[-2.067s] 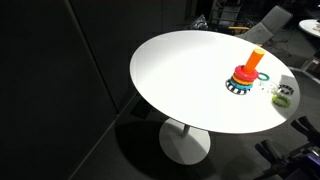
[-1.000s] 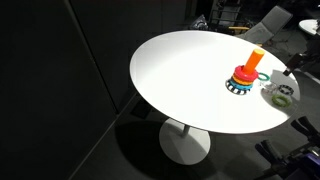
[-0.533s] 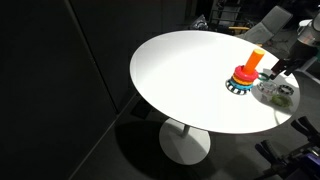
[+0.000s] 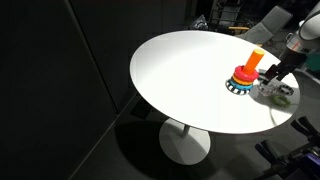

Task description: Put the transparent ring on the stake

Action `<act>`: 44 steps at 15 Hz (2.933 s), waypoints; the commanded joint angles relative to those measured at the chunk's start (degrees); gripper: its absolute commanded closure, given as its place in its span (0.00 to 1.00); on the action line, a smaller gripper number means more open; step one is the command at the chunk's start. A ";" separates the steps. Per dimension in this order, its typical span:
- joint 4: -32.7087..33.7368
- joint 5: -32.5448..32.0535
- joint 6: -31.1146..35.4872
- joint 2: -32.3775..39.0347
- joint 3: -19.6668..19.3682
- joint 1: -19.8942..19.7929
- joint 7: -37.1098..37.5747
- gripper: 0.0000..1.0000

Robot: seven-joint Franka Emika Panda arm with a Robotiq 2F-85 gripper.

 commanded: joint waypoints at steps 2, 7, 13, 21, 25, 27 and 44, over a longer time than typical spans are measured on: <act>1.14 -1.45 0.74 1.57 0.69 -0.24 -0.40 0.00; 1.19 -2.66 1.46 2.28 0.61 0.45 0.07 0.00; 1.18 -4.41 1.97 2.69 0.25 1.14 0.43 0.00; 0.91 -6.33 2.12 2.78 -0.80 1.64 1.09 0.00; 0.91 -6.91 2.24 2.97 -1.22 1.66 1.29 0.00; 0.95 -6.99 2.25 3.12 -1.41 1.76 1.46 0.25; 0.32 -6.69 -0.24 -2.51 -3.42 3.69 5.33 0.34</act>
